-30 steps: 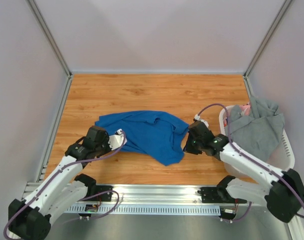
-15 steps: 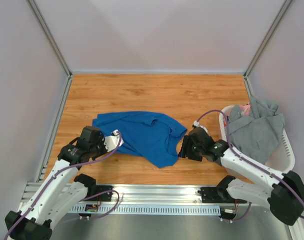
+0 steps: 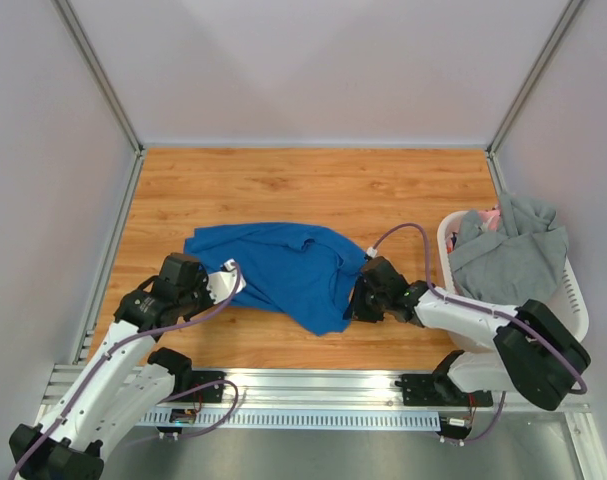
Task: Fold and stack the mixed laundry pile
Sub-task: Flatten out the tank top at the center of the board.
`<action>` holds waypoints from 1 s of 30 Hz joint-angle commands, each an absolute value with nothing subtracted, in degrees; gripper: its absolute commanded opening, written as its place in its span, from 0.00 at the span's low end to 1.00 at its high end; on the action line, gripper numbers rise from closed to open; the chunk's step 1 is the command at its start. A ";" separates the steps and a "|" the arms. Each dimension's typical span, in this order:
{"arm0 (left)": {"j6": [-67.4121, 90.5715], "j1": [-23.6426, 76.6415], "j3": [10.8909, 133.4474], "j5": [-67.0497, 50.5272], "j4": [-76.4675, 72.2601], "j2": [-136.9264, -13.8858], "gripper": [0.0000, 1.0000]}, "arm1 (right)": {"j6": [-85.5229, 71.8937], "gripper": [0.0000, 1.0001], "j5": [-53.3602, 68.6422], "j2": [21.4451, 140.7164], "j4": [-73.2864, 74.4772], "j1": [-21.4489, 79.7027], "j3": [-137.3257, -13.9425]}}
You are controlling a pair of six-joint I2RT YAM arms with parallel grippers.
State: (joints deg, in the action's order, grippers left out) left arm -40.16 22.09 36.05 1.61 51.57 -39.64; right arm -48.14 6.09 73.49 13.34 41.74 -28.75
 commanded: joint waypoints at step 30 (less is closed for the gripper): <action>-42.53 21.71 48.77 10.27 58.29 -33.74 0.00 | -38.60 0.00 -15.65 46.74 51.62 34.11 -57.38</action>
State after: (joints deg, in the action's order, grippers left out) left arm -42.22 22.04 47.57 6.79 64.29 -32.40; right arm -43.24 -15.18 44.95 57.10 37.19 -54.06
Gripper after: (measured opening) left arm 0.010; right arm 0.018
